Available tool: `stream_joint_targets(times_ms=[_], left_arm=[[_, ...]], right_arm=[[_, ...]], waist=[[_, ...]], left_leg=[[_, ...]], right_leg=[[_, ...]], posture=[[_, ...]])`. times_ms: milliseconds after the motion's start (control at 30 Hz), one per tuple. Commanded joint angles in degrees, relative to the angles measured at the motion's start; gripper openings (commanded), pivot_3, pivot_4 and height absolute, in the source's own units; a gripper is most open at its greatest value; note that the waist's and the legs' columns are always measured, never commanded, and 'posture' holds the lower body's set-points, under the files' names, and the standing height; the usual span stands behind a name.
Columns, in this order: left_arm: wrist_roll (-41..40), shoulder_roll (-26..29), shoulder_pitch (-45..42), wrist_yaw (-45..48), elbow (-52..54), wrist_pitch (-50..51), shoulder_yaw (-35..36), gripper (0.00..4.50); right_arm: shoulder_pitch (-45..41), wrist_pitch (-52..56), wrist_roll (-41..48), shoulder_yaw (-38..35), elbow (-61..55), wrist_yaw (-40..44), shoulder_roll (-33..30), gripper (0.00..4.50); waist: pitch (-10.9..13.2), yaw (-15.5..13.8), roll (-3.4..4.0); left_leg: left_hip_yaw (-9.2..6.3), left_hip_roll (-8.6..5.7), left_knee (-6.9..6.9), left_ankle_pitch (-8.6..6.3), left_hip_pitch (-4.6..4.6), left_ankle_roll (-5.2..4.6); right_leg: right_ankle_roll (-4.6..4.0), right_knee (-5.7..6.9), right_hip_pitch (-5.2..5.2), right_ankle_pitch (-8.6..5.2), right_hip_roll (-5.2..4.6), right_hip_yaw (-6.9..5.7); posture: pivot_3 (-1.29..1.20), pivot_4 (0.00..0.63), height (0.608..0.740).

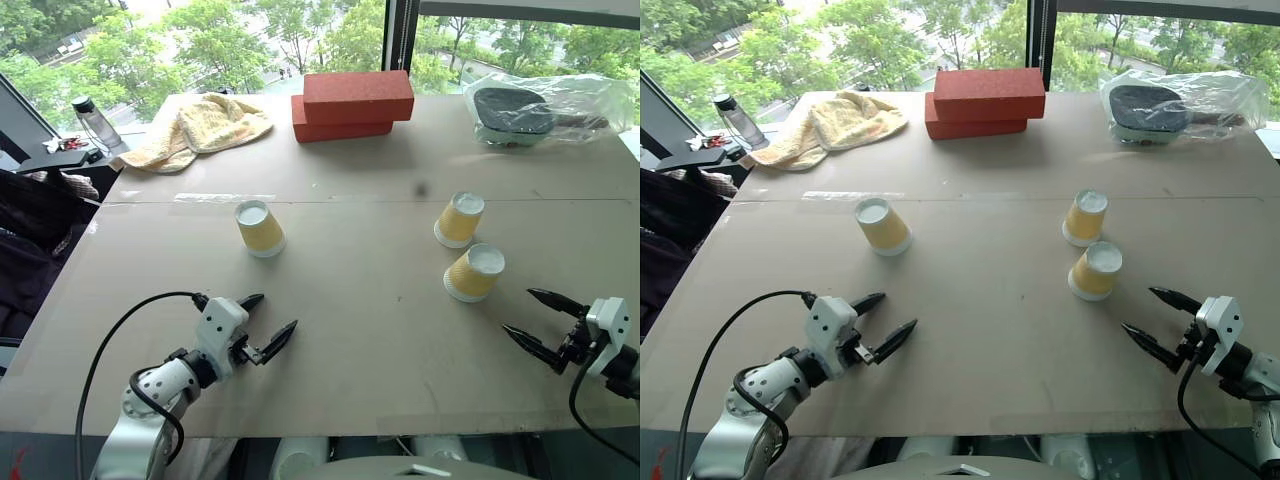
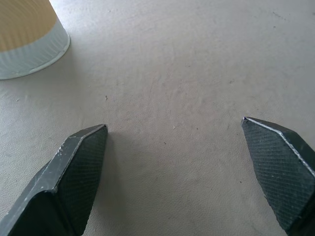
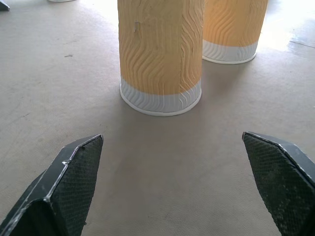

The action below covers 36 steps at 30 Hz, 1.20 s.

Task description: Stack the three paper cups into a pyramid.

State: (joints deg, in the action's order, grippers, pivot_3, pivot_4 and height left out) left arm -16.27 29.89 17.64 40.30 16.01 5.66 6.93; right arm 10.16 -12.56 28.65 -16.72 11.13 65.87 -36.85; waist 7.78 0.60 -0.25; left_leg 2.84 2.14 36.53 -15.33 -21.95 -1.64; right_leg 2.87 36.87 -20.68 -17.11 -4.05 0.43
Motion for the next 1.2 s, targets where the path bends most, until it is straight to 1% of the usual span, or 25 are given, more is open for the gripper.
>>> stream_joint_targets(times_ms=[33, 100, 167, 367, 467, 667, 733, 800, 900, 1000, 1033, 1200], left_arm=[[-0.8, 1.1, -0.9, 0.8, -0.3, -1.0, 1.8, 4.50], [-1.7, 1.5, -1.7, 1.9, 0.1, -1.1, 2.2, 4.50], [-4.4, 2.6, -2.5, 4.0, 1.8, 0.6, 2.6, 4.50], [-11.5, 8.9, -7.2, 10.0, 7.7, 6.6, 4.0, 4.50], [-12.5, 12.7, -9.9, 12.5, 9.5, 8.4, 4.2, 4.50], [-15.9, 16.8, -14.4, 16.1, 11.1, 11.6, 4.9, 4.50], [-17.4, 18.0, -16.2, 16.9, 11.9, 13.3, 4.9, 4.50], [-18.7, 18.8, -17.7, 17.3, 12.5, 14.8, 5.2, 4.50], [-19.6, 19.9, -19.2, 18.1, 13.0, 16.3, 5.1, 4.50], [-20.3, 20.2, -21.3, 18.3, 13.1, 17.4, 4.8, 4.50], [-20.4, 20.3, -22.2, 18.5, 13.1, 17.7, 4.6, 4.50], [-20.3, 20.1, -24.8, 18.9, 12.6, 18.5, 3.6, 4.50]], right_arm=[[-0.7, 0.3, 1.2, -1.3, -2.4, -0.2, 0.2, 4.47], [-1.2, 1.2, 0.6, -1.1, -3.1, -1.7, 0.2, 4.47], [-1.7, 1.8, 0.8, -0.9, -4.1, -2.0, 0.2, 4.47], [-5.0, 7.4, 3.0, 0.1, -9.8, -5.7, 2.1, 4.47], [-7.4, 11.2, 3.6, 0.8, -12.4, -9.5, 3.7, 4.47], [-9.1, 17.5, 4.4, 1.9, -17.4, -15.1, 6.6, 4.47], [-8.6, 19.2, 4.1, 2.2, -20.5, -18.7, 8.1, 4.47], [-7.7, 20.9, 4.3, 2.8, -24.2, -21.4, 9.7, 4.47], [-6.5, 21.3, 1.4, 3.9, -27.7, -26.3, 11.9, 4.47], [-4.0, 21.9, 0.1, 5.7, -31.4, -29.3, 14.0, 4.47], [-3.6, 21.2, -1.6, 6.5, -31.7, -30.5, 14.7, 4.47], [-3.6, 20.3, -5.5, 7.7, -31.2, -34.2, 16.4, 4.47]], waist=[[0.0, 0.0, 0.00], [0.0, 0.0, -0.03], [0.0, 0.0, -0.05], [0.1, 0.0, -0.12], [0.1, 0.0, -0.14], [0.2, 0.0, -0.14], [0.2, 0.0, -0.12], [0.2, -0.1, -0.12], [0.2, 0.0, -0.12], [0.3, 0.0, -0.15], [0.3, 0.0, -0.16], [0.3, 0.0, -0.19]], left_leg=[[0.00, 0.00, 0.01, 0.00, 0.00, 0.00], [0.00, 0.00, 0.02, 0.00, 0.00, 0.00], [-0.01, 0.00, 0.04, 0.00, -0.02, 0.00], [-0.04, 0.00, 0.15, 0.00, -0.04, 0.00], [-0.11, 0.01, 0.23, 0.00, -0.09, 0.01], [-0.13, 0.00, 0.32, 0.01, -0.15, 0.01], [-0.16, 0.01, 0.32, 0.01, -0.17, 0.01], [-0.21, 0.01, 0.37, 0.01, -0.25, 0.01], [-0.25, 0.03, 0.49, 0.01, -0.34, 0.01], [-0.26, 0.03, 0.72, 0.01, -0.61, 0.02], [-0.25, 0.03, 0.80, 0.02, -0.75, 0.02], [-0.12, 0.02, 0.90, 0.02, -0.72, 0.02]], right_leg=[[0.00, 0.01, 0.00, 0.00, 0.01, 0.00], [0.00, 0.01, 0.00, 0.00, 0.02, -0.01], [0.00, 0.04, 0.00, 0.00, 0.02, -0.01], [0.01, 0.14, 0.00, 0.00, 0.02, -0.05], [0.01, 0.20, 0.00, 0.00, 0.04, -0.11], [0.02, 0.23, -0.02, 0.01, 0.09, -0.16], [0.02, 0.24, -0.04, 0.01, 0.12, -0.19], [0.02, 0.28, -0.10, 0.01, 0.14, -0.23], [0.03, 0.33, -0.13, 0.01, 0.23, -0.26], [0.04, 0.65, -0.45, 0.00, 0.42, -0.24], [0.05, 0.81, -0.61, 0.00, 0.48, -0.21], [0.05, 0.99, -0.70, 0.00, 0.62, -0.21]], posture=[[0.00, 0.150, 0.730], [0.00, 0.150, 0.730], [0.00, 0.150, 0.730], [0.00, 0.150, 0.730], [0.00, 0.150, 0.730], [0.00, 0.150, 0.730], [0.00, 0.150, 0.730], [0.00, 0.150, 0.730], [0.00, 0.150, 0.730], [0.00, 0.150, 0.730], [0.00, 0.150, 0.730], [0.00, 0.150, 0.730]])
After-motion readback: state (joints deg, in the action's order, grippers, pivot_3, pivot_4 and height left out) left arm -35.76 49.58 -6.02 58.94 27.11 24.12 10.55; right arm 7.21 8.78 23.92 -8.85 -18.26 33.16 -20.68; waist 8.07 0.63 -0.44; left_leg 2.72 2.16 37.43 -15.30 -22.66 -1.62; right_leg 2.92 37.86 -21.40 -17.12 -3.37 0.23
